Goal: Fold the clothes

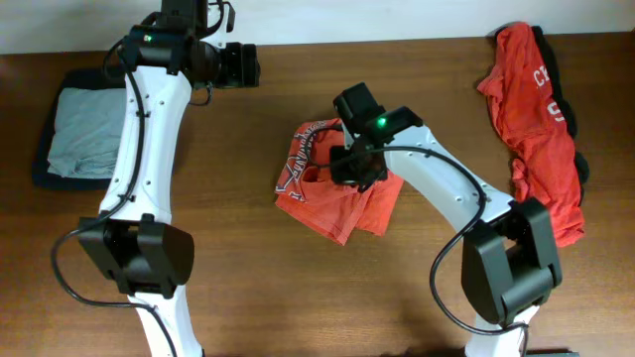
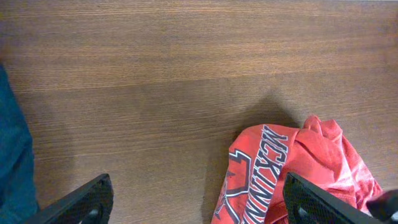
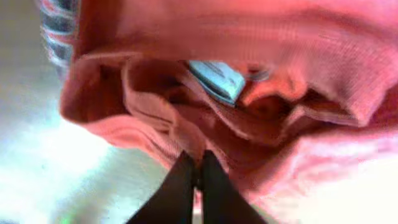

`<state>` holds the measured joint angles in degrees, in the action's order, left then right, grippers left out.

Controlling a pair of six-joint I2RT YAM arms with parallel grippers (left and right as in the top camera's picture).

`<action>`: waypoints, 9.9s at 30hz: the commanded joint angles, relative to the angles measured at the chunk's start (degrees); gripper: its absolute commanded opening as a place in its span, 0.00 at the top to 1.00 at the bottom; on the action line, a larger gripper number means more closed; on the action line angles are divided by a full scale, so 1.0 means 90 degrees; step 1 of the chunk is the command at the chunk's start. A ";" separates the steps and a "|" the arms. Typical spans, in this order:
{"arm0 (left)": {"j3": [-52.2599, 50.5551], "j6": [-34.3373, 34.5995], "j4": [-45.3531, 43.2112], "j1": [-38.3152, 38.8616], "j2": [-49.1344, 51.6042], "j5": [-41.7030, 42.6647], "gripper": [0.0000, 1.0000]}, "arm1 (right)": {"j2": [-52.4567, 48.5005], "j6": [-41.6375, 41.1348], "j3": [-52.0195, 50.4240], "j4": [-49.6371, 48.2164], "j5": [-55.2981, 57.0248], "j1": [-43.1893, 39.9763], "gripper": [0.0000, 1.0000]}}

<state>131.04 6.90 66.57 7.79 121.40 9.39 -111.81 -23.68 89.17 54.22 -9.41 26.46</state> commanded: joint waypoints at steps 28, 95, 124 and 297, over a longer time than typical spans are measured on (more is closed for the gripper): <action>0.0068 -0.0153 -0.0036 -0.0039 -0.0027 -0.0219 0.13 | 0.0090 0.0721 -0.0027 0.1802 -0.0403 0.0425 0.48; 0.0068 -0.0153 -0.0313 -0.0039 -0.0027 -0.0262 0.13 | -0.0114 0.1328 0.0112 -0.0899 -0.1175 -0.2713 0.09; 0.0070 -0.0226 -0.0267 -0.0457 -0.0027 -0.0784 0.13 | 0.0350 -0.1950 -0.0930 0.0253 0.1792 0.0185 0.57; 0.5153 -0.6960 0.1239 0.0287 0.2387 -0.4277 1.00 | 0.2059 0.0610 -0.0376 0.0981 -0.0758 -0.5841 0.01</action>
<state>176.11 -46.22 79.59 12.88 145.97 -27.94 -94.70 -18.81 85.03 62.81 -15.81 -27.70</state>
